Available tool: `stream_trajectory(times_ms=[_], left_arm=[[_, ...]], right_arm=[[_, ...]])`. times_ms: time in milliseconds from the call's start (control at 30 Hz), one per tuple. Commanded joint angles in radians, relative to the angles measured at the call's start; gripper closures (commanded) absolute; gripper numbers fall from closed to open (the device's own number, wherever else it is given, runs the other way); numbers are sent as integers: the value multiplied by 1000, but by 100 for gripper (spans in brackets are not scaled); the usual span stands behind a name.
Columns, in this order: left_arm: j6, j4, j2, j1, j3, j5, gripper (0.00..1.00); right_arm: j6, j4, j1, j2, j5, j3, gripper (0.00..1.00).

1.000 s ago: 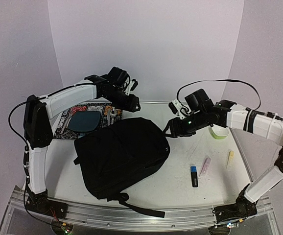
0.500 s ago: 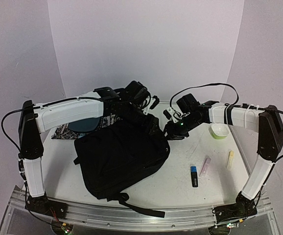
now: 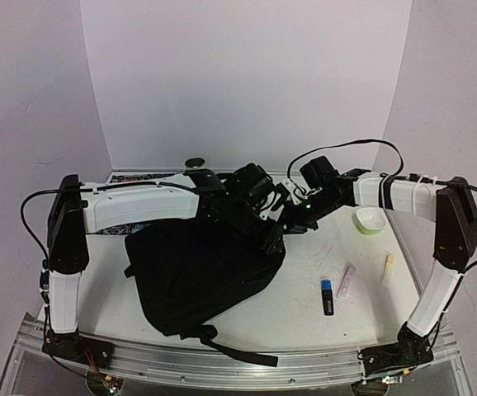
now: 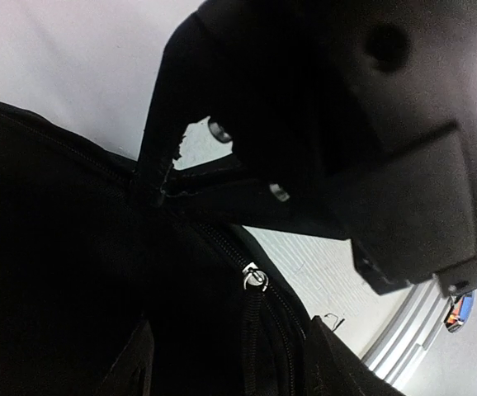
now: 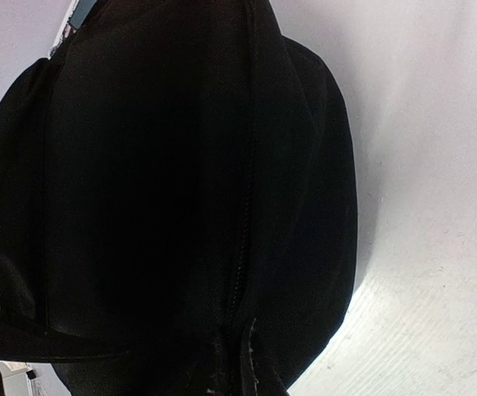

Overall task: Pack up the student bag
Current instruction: Hold the largest pocket of the student bag, then pick up the largest pocket of the bag from the student bag.

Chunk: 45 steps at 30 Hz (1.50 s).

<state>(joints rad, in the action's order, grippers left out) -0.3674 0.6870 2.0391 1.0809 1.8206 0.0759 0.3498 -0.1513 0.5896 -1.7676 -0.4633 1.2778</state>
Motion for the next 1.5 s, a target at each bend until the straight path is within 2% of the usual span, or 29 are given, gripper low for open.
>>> stream_trajectory(times_ms=[0,267,367,667,800,1033,1300,1400,1467], left_arm=[[-3,-34,13,-3,32,11,39],[-15,-34,26,-3,8,73,59],[-19,-34,21,-3,-1,102,63],[-27,-35,23,-1,-30,108,67],[-41,-59,-13,0,-72,57,67],[-31,-162,-46,12,-144,66,66],[-25,-174,-37,25,-155,76,64],[-25,-175,-30,26,-161,71,69],[-24,-176,-26,28,-161,74,77]], right_arm=[[4,18,1,10,-55,19,100],[14,31,1,13,-59,17,100],[19,36,1,11,-60,15,100],[34,52,1,14,-60,6,100],[48,68,1,24,-57,-8,100],[76,102,1,33,-63,-35,100],[86,112,1,40,-61,-39,100],[88,116,1,40,-61,-38,100],[89,117,1,40,-61,-39,100]])
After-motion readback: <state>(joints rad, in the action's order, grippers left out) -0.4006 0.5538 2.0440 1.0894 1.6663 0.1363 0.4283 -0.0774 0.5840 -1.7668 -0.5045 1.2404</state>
